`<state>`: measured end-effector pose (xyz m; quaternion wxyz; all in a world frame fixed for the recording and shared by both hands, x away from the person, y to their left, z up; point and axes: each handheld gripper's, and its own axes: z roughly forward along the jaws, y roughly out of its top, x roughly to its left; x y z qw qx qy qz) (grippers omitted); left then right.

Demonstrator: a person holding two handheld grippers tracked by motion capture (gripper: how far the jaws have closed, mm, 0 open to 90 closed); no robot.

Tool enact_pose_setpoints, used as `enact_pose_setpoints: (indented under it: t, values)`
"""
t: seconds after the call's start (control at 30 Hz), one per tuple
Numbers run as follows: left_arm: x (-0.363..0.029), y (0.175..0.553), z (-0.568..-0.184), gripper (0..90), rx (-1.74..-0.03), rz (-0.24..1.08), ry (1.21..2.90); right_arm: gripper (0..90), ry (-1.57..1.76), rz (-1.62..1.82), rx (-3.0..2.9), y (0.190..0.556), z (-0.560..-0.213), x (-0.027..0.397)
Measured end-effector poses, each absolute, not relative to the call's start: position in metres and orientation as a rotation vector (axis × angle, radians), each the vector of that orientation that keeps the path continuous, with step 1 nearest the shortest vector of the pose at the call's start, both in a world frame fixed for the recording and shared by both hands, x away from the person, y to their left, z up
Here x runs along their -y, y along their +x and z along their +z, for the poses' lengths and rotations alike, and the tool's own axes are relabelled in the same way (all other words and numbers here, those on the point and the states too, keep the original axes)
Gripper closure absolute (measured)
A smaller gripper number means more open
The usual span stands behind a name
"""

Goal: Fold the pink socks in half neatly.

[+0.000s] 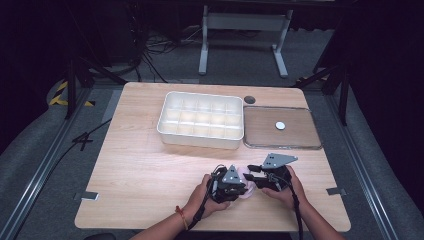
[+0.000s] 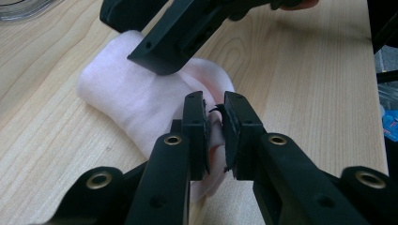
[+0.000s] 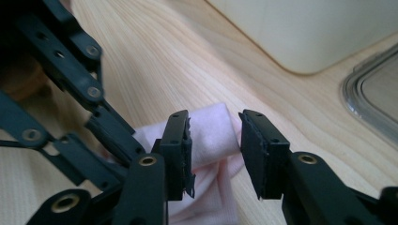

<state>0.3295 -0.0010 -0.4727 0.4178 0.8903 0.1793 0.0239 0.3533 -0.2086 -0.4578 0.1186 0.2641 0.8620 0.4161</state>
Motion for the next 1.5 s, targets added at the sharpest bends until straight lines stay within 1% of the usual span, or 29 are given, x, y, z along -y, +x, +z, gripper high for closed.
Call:
enact_pose_setpoints:
  t: [0.1, 0.13, 0.2, 0.27, 0.37, 0.5, 0.6, 0.73, 0.83, 1.07, 1.13, 1.17, 1.2, 1.23, 1.33, 1.37, 1.43, 1.5]
  values:
    - [0.001, 0.329, -0.473, 78.7, -0.443, 0.060, 2.230, 64.6, 0.795, 1.187, -2.560, 0.358, -0.465, 0.208]
    - [0.001, 0.328, -0.473, 78.3, -0.440, 0.062, 2.232, 65.9, 0.792, 1.188, -2.566, 0.359, -0.466, 0.207]
    - [0.001, 0.327, -0.472, 77.5, -0.439, 0.060, 2.240, 71.3, 0.776, 1.184, -2.580, 0.359, -0.466, 0.207]
    - [0.001, 0.326, -0.470, 74.8, -0.419, 0.059, 2.245, 75.3, 0.768, 1.179, -2.590, 0.358, -0.466, 0.207]
    - [-0.008, 0.326, -0.460, 71.2, -0.392, 0.063, 2.237, 77.8, 0.780, 1.184, -2.601, 0.358, -0.467, 0.209]
    - [-0.025, 0.330, -0.448, 70.8, -0.426, 0.090, 2.188, 78.1, 0.798, 1.220, -2.601, 0.359, -0.470, 0.213]
    - [-0.030, 0.335, -0.452, 73.3, -0.444, 0.088, 2.188, 78.1, 0.794, 1.222, -2.599, 0.359, -0.470, 0.215]
    - [-0.020, 0.332, -0.468, 73.9, -0.407, 0.061, 2.242, 78.1, 0.795, 1.228, -2.599, 0.358, -0.470, 0.217]
    - [-0.011, 0.327, -0.473, 74.0, -0.358, 0.076, 2.267, 78.6, 0.799, 1.232, -2.597, 0.358, -0.471, 0.218]
    - [-0.003, 0.321, -0.476, 74.6, -0.321, 0.133, 2.294, 78.4, 0.801, 1.244, -2.588, 0.357, -0.473, 0.219]
    - [-0.002, 0.320, -0.477, 74.7, -0.306, 0.157, 2.305, 75.3, 0.797, 1.227, -2.576, 0.356, -0.472, 0.219]
    - [-0.001, 0.320, -0.477, 74.7, -0.309, 0.155, 2.304, 75.3, 0.797, 1.227, -2.576, 0.356, -0.472, 0.219]
    - [-0.001, 0.320, -0.478, 74.8, -0.313, 0.151, 2.298, 66.3, 0.794, 1.192, -2.551, 0.356, -0.469, 0.219]
    - [0.000, 0.321, -0.479, 74.9, -0.305, 0.150, 2.298, 63.5, 0.806, 1.183, -2.534, 0.356, -0.469, 0.220]
    - [0.001, 0.322, -0.479, 75.3, -0.304, 0.147, 2.300, 63.0, 0.828, 1.199, -2.511, 0.355, -0.465, 0.226]
    - [0.001, 0.322, -0.479, 75.4, -0.302, 0.147, 2.299, 63.8, 0.829, 1.197, -2.504, 0.355, -0.464, 0.227]
    - [0.001, 0.322, -0.479, 75.4, -0.304, 0.146, 2.299, 68.1, 0.826, 1.208, -2.475, 0.352, -0.459, 0.231]
    - [0.001, 0.322, -0.479, 75.4, -0.305, 0.148, 2.300, 75.2, 0.791, 1.204, -2.453, 0.349, -0.454, 0.231]
